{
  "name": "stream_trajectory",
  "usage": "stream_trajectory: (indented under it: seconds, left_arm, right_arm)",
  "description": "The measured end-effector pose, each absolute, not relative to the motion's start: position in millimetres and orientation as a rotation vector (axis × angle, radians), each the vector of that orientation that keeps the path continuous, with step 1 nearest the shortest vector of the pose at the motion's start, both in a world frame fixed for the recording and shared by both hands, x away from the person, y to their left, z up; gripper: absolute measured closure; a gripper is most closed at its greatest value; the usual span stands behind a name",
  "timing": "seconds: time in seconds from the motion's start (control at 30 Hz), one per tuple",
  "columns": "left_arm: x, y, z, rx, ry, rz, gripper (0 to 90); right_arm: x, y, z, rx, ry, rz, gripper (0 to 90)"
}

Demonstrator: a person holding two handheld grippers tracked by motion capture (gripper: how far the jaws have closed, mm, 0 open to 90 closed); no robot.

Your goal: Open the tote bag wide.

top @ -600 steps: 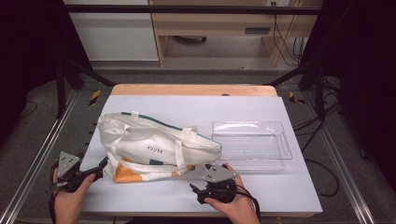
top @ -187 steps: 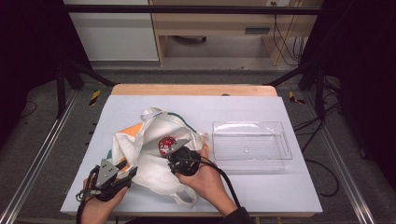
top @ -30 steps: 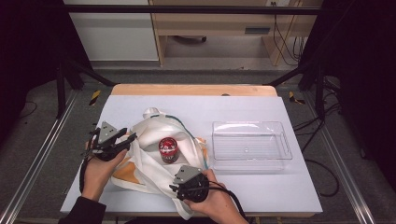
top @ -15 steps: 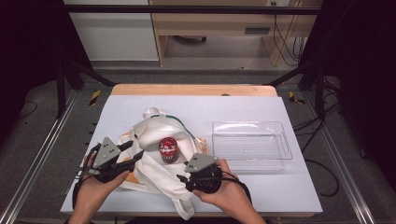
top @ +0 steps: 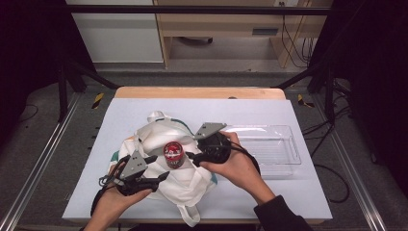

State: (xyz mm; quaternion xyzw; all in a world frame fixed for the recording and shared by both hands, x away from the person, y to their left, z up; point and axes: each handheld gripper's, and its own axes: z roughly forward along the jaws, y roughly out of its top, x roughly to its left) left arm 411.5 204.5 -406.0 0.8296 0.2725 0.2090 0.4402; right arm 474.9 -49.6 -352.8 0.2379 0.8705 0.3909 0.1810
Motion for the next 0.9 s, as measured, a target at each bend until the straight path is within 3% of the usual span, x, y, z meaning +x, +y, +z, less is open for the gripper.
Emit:
stream_trajectory:
  seconds: [0.23,0.47,0.73,0.9]
  left_arm:
    - [420.0,204.9,-414.2,2.089,0.683,0.496,30.7]
    - [420.0,210.6,-421.8,2.075,0.704,0.491,30.7]
    - [419.1,215.6,-425.2,2.072,0.703,0.492,30.4]
    - [418.4,214.4,-423.9,2.073,0.687,0.487,30.0]
  right_arm:
    - [527.8,-33.0,-357.9,0.710,2.550,1.005,21.0]
    - [562.9,-21.9,-376.3,0.722,2.616,0.909,35.9]
    - [578.3,-12.0,-394.3,0.700,2.680,0.821,43.4]
    - [579.8,-5.8,-401.9,0.656,2.711,0.801,54.8]
